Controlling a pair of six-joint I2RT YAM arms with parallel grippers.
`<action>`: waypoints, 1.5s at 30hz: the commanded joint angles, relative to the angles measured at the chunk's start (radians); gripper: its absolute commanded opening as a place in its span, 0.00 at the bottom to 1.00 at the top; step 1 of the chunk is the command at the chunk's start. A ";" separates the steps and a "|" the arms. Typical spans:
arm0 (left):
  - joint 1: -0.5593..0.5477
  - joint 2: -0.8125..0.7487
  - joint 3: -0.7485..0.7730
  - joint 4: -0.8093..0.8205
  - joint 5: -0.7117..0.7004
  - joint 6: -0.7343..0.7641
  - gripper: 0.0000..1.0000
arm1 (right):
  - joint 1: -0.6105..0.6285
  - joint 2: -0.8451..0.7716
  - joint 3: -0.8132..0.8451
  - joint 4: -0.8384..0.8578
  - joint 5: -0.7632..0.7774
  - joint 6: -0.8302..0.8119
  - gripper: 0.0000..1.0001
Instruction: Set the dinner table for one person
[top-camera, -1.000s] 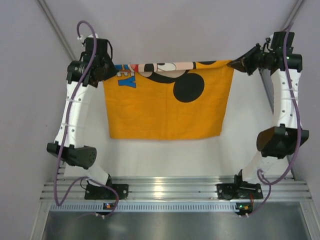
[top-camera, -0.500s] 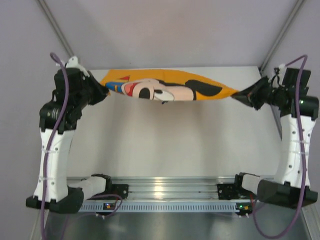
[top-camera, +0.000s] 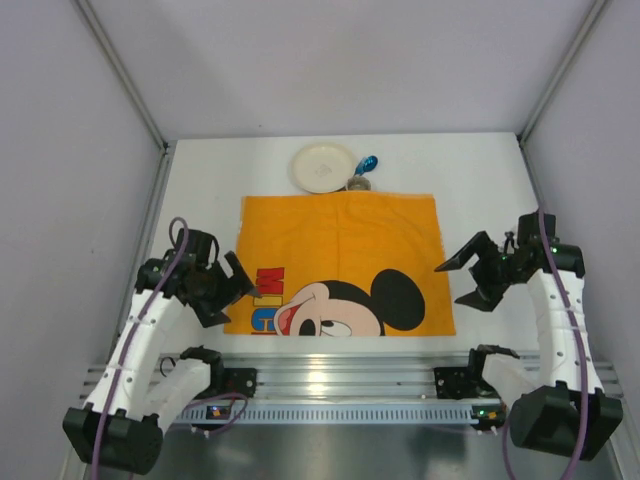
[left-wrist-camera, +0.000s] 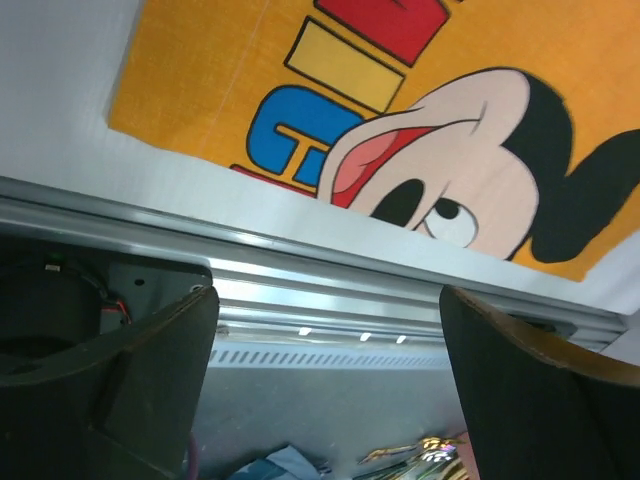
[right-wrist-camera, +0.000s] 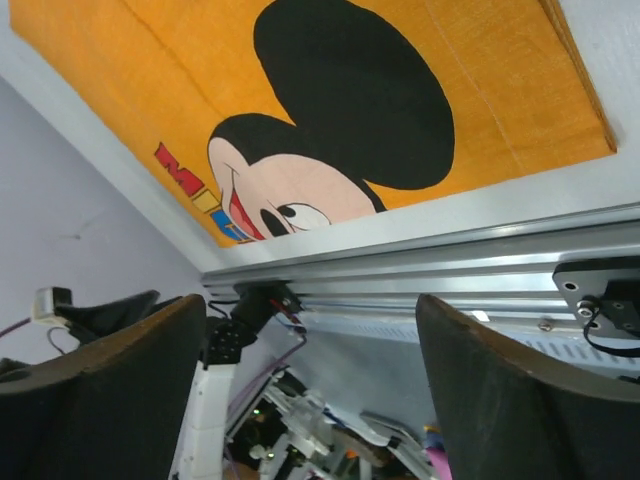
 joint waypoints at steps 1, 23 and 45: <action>0.002 -0.055 0.130 -0.025 -0.023 -0.050 0.98 | 0.010 -0.036 0.079 -0.051 0.030 -0.025 0.89; -0.001 0.866 0.376 0.595 -0.078 0.179 0.94 | 0.240 0.841 0.426 0.675 0.107 0.102 0.00; -0.001 0.721 0.017 0.608 -0.169 0.146 0.92 | 0.211 0.816 0.182 0.520 0.322 -0.008 0.00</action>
